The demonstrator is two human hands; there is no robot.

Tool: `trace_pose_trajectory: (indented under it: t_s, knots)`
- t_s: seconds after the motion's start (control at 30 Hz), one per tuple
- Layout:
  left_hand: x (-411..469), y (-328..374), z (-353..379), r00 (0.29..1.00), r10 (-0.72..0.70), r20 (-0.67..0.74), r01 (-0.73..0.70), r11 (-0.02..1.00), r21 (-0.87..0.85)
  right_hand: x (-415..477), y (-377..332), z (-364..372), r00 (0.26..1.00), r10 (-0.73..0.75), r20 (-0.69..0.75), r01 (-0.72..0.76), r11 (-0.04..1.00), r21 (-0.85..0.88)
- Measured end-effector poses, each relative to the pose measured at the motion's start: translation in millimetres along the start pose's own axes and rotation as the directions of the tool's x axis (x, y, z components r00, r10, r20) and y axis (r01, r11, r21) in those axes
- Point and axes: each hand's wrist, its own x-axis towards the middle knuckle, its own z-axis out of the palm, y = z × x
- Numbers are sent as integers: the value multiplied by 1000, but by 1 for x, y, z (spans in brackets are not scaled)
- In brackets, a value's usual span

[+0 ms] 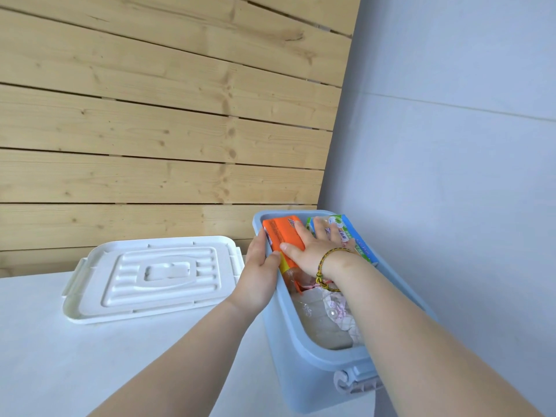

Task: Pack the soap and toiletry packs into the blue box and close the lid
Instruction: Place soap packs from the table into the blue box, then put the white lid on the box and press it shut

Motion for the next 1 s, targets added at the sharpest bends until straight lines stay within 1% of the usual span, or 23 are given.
trace_pose_trajectory:
  t_s: [0.1,0.2,0.27,0.3,0.33,0.37,0.4,0.43,0.47,0.5,0.53,0.57,0.6,0.67,0.73,0.8,0.87,0.93,1.0]
  knots:
    - [0,1,1,1000,-14,7,14,1000,8,3,1,-2,999,3,48,-3,1000,1]
    - [-10,3,-3,998,-35,57,34,999,16,-1,2,0,1000,-5,11,5,1000,14]
    - [-24,0,-15,996,-52,74,49,998,40,-8,1,0,996,-2,-91,7,999,51]
    - [-29,-6,-24,997,-50,58,46,996,75,-12,-1,-2,983,4,-181,12,996,89]
    - [-32,-13,-37,999,-45,13,43,991,127,-17,-7,-5,959,-3,-285,40,991,125]
    - [-35,-20,-53,998,-39,-53,50,977,206,-24,-18,-7,921,-38,-388,100,985,142]
    - [-37,-28,-69,991,-38,-125,75,948,309,-31,-30,-9,877,-109,-467,193,972,136]
    - [-40,-36,-89,980,-38,-194,119,897,427,-39,-47,-8,830,-214,-515,316,942,117]
    - [-43,-44,-108,970,-36,-239,165,820,549,-47,-64,-4,781,-328,-531,440,893,95]
    - [-45,-51,-127,966,-30,-256,198,723,661,-54,-81,3,739,-440,-511,544,836,66]
    - [-50,-59,-147,968,-28,-250,214,615,759,-59,-99,15,713,-539,-448,618,785,39]
    - [-51,-65,-161,973,-26,-228,209,509,835,-61,-110,28,706,-609,-362,657,754,12]
    - [-53,-71,-176,977,-28,-212,204,415,886,-60,-121,43,705,-655,-273,677,736,-16]
    - [-52,-78,-196,977,-7,-211,204,293,934,-51,-131,68,733,-662,-155,664,746,-49]
    - [-46,-83,-208,972,61,-226,206,232,951,-43,-132,86,781,-606,-147,610,792,-24]
    - [-40,-86,-215,967,108,-230,205,204,957,-38,-129,97,820,-548,-166,555,832,-6]
    - [-35,-90,-219,977,133,-165,138,186,973,-35,-123,101,831,-522,-190,526,850,-35]
    - [-35,-93,-222,982,174,-73,44,166,985,-37,-120,100,832,-513,-213,515,856,-51]
    - [-36,-83,-224,947,321,21,-70,141,988,-38,-122,98,832,-508,-223,508,859,-61]
